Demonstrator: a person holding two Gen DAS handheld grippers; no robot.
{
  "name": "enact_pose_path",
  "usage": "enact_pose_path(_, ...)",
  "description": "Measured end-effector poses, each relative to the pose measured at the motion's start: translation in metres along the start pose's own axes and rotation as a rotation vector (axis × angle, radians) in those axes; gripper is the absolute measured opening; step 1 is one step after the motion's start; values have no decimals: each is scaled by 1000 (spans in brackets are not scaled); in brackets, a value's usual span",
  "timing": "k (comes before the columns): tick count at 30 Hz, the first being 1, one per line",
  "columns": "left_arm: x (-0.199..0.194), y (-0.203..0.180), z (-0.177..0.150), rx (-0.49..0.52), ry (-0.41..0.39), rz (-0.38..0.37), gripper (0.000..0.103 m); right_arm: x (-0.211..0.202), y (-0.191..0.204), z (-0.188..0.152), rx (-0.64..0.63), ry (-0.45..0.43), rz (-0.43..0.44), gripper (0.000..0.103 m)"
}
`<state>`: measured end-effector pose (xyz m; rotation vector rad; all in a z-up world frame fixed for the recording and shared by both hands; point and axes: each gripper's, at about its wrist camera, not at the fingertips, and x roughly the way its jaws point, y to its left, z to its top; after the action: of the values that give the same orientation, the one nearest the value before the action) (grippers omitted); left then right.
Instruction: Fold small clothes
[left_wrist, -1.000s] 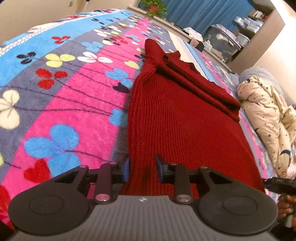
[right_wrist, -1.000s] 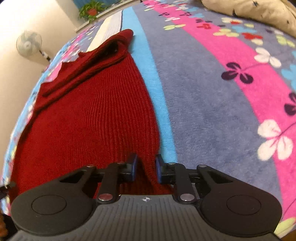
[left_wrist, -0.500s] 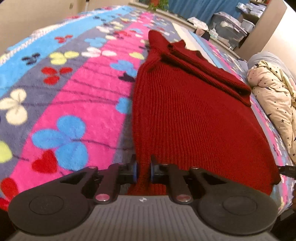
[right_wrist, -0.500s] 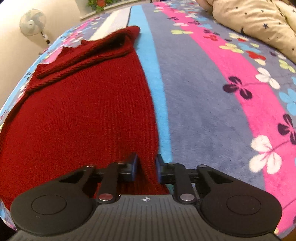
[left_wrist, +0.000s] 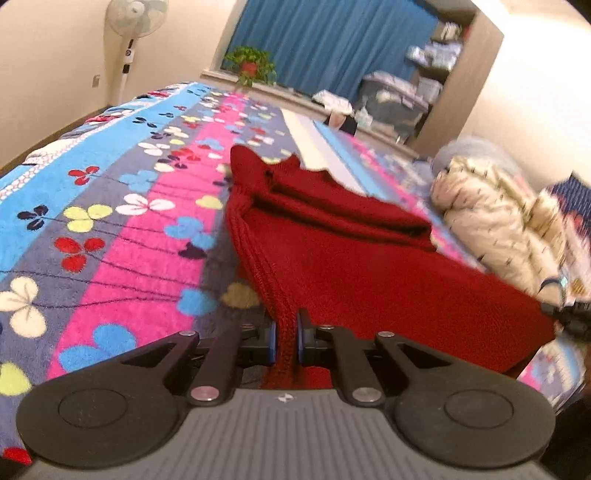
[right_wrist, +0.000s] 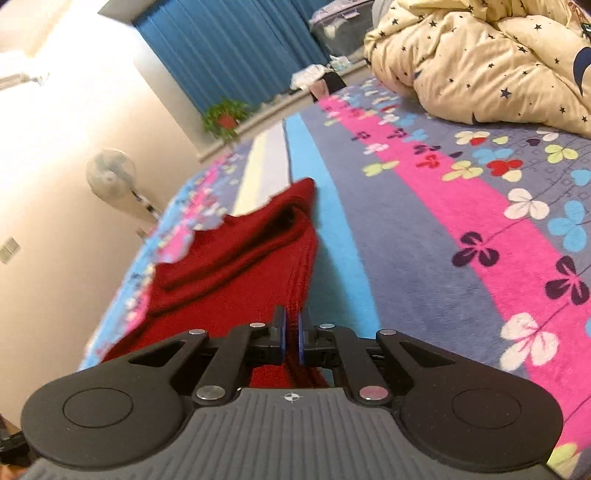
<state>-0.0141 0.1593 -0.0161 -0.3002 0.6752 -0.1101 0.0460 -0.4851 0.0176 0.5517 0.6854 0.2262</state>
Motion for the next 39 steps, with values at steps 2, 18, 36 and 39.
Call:
enact_pose_path(2,-13,0,7,-7,-18,-19,10,-14,6,-2,-9,-36,39,5)
enact_pose_path(18,-97,34,53,-159,23,-204,10,-128,-26,-8,122,-220,105,4)
enact_pose_path(36,127,100,106,-311,308,28,11,126,-57,56,150,102,-193,5)
enact_pose_path(39,127,104,108,-320,311,5,12,137,-55,54,156,117,-212,5)
